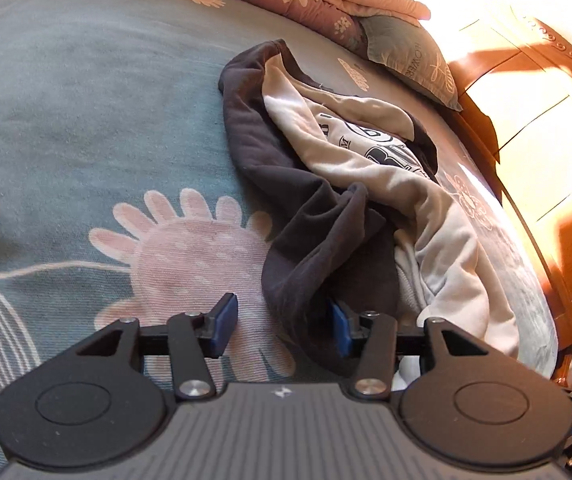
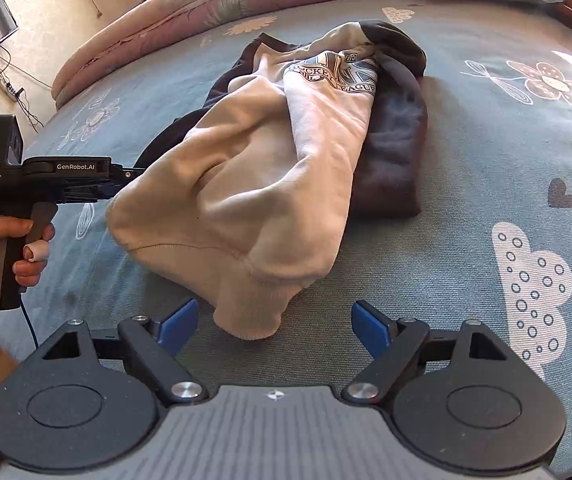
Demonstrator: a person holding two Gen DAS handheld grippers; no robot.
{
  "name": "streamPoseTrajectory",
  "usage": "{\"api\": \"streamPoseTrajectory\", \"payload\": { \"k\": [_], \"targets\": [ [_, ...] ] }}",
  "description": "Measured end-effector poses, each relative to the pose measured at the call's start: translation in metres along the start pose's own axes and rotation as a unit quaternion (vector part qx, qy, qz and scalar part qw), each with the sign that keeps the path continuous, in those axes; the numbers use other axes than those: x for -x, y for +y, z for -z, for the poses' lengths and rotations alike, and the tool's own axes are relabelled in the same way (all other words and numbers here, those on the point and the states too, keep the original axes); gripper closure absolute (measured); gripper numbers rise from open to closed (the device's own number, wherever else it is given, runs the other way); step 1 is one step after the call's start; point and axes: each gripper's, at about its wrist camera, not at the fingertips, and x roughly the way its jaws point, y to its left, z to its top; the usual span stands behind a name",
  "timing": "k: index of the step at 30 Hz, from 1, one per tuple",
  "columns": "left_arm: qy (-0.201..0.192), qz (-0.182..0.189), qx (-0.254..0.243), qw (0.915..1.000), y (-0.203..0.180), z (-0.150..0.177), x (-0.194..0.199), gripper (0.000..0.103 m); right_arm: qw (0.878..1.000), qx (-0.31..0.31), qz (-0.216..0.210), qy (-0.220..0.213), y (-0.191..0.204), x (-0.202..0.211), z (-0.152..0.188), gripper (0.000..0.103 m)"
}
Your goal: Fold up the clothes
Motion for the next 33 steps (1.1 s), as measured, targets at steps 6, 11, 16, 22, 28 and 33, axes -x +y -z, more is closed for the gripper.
{"api": "streamPoseTrajectory", "payload": {
  "k": [6,11,16,22,28,33],
  "targets": [
    [-0.040,-0.064,-0.047,0.9960,-0.027,-0.001,-0.018,0.044,1.000,-0.009,0.007,0.014,-0.004,-0.006,0.007,0.016],
    [-0.039,-0.219,-0.176,0.9588,-0.058,0.002,-0.024,0.054,1.000,0.007,0.020,0.014,0.001,-0.006,0.011,0.015],
    [-0.059,-0.307,-0.200,0.9284,-0.041,-0.010,0.003,0.054,0.999,0.015,0.026,0.011,0.001,-0.004,0.012,0.013],
    [-0.080,-0.391,-0.196,0.8958,-0.006,-0.041,0.040,0.057,1.000,0.013,0.021,0.007,0.002,-0.003,0.012,0.013],
    [-0.102,-0.430,-0.183,0.8781,0.016,-0.074,0.073,0.055,1.000,0.018,0.021,0.011,0.005,-0.005,0.014,0.013],
    [-0.110,-0.436,-0.224,0.8644,0.005,-0.086,0.077,0.054,0.999,0.019,0.024,0.013,0.003,-0.005,0.015,0.013]
  ]
}}
